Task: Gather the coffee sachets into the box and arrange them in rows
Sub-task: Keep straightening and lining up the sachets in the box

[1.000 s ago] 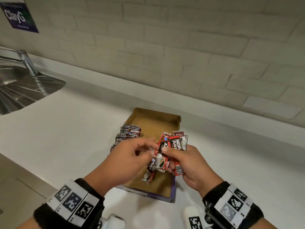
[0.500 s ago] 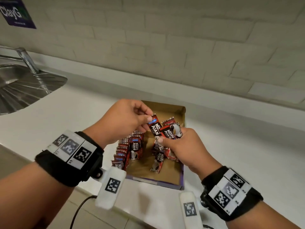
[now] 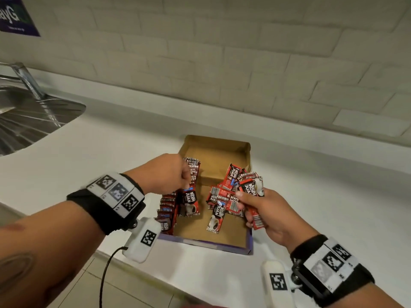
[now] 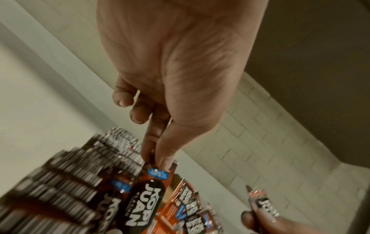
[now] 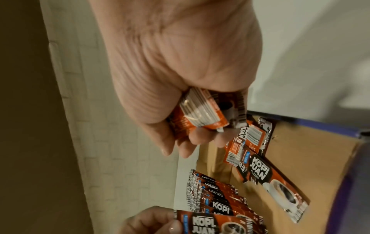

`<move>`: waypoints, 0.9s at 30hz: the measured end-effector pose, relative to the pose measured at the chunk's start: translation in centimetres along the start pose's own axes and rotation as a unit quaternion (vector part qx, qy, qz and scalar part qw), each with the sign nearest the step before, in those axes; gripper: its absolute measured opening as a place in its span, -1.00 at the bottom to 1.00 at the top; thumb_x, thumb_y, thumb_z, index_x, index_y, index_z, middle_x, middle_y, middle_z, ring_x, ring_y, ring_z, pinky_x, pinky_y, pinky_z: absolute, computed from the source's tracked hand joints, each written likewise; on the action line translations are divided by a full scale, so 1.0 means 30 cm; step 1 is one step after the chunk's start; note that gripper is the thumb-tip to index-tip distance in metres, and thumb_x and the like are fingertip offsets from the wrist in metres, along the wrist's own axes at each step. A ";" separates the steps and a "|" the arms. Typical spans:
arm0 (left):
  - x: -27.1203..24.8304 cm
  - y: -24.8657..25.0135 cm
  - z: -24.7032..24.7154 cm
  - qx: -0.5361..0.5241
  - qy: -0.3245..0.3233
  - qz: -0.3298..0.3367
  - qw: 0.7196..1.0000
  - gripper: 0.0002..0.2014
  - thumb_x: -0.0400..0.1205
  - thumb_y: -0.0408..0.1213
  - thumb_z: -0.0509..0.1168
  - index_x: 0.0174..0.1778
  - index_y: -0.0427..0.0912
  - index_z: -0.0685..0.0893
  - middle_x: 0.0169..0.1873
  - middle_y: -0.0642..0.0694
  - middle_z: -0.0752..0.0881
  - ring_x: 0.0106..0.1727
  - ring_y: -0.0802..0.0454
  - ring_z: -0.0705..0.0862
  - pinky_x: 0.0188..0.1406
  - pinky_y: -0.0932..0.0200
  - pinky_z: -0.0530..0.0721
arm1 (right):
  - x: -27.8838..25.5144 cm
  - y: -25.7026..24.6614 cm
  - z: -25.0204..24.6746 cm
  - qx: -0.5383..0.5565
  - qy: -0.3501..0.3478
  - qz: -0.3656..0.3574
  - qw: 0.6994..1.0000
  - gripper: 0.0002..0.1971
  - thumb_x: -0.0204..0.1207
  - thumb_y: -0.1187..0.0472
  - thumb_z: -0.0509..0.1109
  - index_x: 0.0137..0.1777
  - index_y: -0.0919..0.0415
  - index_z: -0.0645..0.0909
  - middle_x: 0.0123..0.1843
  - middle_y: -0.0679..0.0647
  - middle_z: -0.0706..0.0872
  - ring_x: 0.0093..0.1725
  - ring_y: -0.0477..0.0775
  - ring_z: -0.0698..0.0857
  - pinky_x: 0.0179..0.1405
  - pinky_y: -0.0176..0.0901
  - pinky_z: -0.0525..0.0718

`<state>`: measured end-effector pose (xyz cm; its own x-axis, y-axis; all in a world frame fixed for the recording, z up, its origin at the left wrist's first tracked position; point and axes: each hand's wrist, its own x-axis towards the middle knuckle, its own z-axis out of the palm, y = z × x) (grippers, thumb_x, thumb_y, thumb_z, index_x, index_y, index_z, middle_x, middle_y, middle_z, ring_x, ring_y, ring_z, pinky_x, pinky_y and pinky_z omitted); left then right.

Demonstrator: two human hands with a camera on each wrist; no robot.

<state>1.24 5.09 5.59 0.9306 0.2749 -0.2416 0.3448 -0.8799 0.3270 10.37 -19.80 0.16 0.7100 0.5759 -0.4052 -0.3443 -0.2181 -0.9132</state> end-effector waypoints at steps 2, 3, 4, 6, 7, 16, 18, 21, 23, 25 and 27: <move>0.023 -0.015 0.031 0.027 -0.017 0.001 0.999 -0.93 0.60 -0.23 0.45 -0.15 0.00 0.84 -0.21 0.13 0.81 -0.10 0.13 0.74 -0.08 0.16 0.71 | -0.003 0.011 -0.006 0.002 0.003 0.005 1.000 -0.84 0.59 0.20 0.55 0.00 0.28 0.67 -0.30 0.16 0.74 -0.52 0.02 0.53 -0.41 -0.07 0.63; 0.031 -0.018 0.041 0.036 -0.023 0.001 0.999 -0.91 0.61 -0.24 0.43 -0.15 -0.01 0.84 -0.21 0.12 0.81 -0.11 0.13 0.74 -0.14 0.19 0.68 | -0.005 0.014 -0.009 0.004 0.004 0.008 1.000 -0.84 0.59 0.21 0.55 -0.01 0.28 0.67 -0.32 0.15 0.74 -0.52 0.03 0.53 -0.41 -0.07 0.63; 0.038 -0.021 0.047 0.044 -0.027 0.001 0.999 -0.89 0.61 -0.25 0.41 -0.14 -0.01 0.85 -0.21 0.11 0.81 -0.12 0.13 0.74 -0.20 0.24 0.64 | -0.006 0.018 -0.011 0.006 0.004 0.011 1.000 -0.85 0.59 0.21 0.55 -0.02 0.29 0.68 -0.33 0.15 0.74 -0.52 0.03 0.53 -0.41 -0.07 0.64; 0.051 -0.025 0.055 0.057 -0.031 0.002 0.998 -0.88 0.62 -0.27 0.39 -0.14 -0.03 0.84 -0.21 0.09 0.80 -0.12 0.11 0.74 -0.25 0.26 0.59 | -0.010 0.021 -0.016 0.007 0.004 0.013 1.000 -0.86 0.60 0.23 0.54 -0.03 0.30 0.68 -0.32 0.16 0.75 -0.51 0.04 0.53 -0.41 -0.06 0.64; 0.055 -0.027 0.057 0.062 -0.033 0.002 0.998 -0.87 0.62 -0.28 0.39 -0.15 -0.04 0.84 -0.21 0.08 0.81 -0.12 0.09 0.74 -0.23 0.24 0.60 | -0.012 0.022 -0.019 0.009 0.005 0.013 1.000 -0.87 0.60 0.24 0.53 -0.03 0.30 0.68 -0.31 0.16 0.76 -0.51 0.05 0.53 -0.42 -0.06 0.65; 0.065 -0.031 0.041 0.102 -0.039 0.008 0.994 -0.81 0.61 -0.32 0.30 -0.20 -0.03 0.80 -0.20 0.05 0.80 -0.10 0.04 0.74 -0.12 0.09 0.71 | -0.021 0.028 -0.055 0.013 0.004 0.020 1.000 -0.87 0.60 0.30 0.51 -0.02 0.37 0.66 -0.23 0.22 0.76 -0.52 0.06 0.54 -0.49 -0.09 0.64; 0.066 -0.033 0.043 0.103 -0.039 0.008 0.994 -0.83 0.61 -0.30 0.32 -0.22 0.00 0.78 -0.20 0.07 0.79 -0.09 0.05 0.73 -0.16 0.16 0.64 | -0.024 0.027 -0.061 0.015 0.005 0.020 1.000 -0.88 0.60 0.31 0.50 -0.04 0.38 0.67 -0.23 0.22 0.75 -0.51 0.07 0.54 -0.50 -0.10 0.63; 0.069 -0.040 0.047 0.098 -0.035 0.005 0.995 -0.85 0.61 -0.28 0.34 -0.21 0.02 0.78 -0.19 0.08 0.79 -0.09 0.05 0.73 -0.12 0.13 0.68 | -0.025 0.030 -0.067 0.021 0.004 0.024 0.999 -0.90 0.59 0.33 0.51 -0.04 0.39 0.69 -0.22 0.25 0.74 -0.51 0.08 0.54 -0.51 -0.10 0.64; 0.069 -0.043 0.048 0.095 -0.031 0.002 0.995 -0.86 0.61 -0.26 0.35 -0.19 0.01 0.80 -0.19 0.07 0.80 -0.09 0.05 0.74 -0.08 0.09 0.72 | -0.020 0.033 -0.072 0.023 -0.001 0.028 0.999 -0.91 0.59 0.34 0.50 -0.02 0.38 0.69 -0.22 0.23 0.75 -0.51 0.08 0.55 -0.51 -0.10 0.64; 0.069 -0.043 0.048 0.091 -0.027 0.000 0.995 -0.88 0.61 -0.25 0.36 -0.17 0.00 0.80 -0.18 0.07 0.80 -0.08 0.05 0.74 -0.03 0.04 0.75 | -0.014 0.033 -0.073 0.027 -0.010 0.032 0.999 -0.93 0.60 0.38 0.47 0.01 0.38 0.67 -0.20 0.23 0.76 -0.50 0.08 0.56 -0.50 -0.09 0.64; 0.069 -0.044 0.047 0.091 -0.021 -0.001 0.996 -0.89 0.61 -0.24 0.37 -0.16 0.00 0.80 -0.18 0.08 0.80 -0.08 0.05 0.74 -0.02 0.01 0.76 | -0.007 0.030 -0.073 0.037 -0.018 0.040 0.998 -0.94 0.61 0.43 0.39 0.04 0.36 0.63 -0.17 0.26 0.77 -0.49 0.09 0.56 -0.48 -0.08 0.64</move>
<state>2.56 6.27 3.36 0.9226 0.2635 -0.2817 0.3153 -0.9359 0.1572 11.25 -21.84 -0.69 0.6561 0.5872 -0.4741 -0.4442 -0.2074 -0.8716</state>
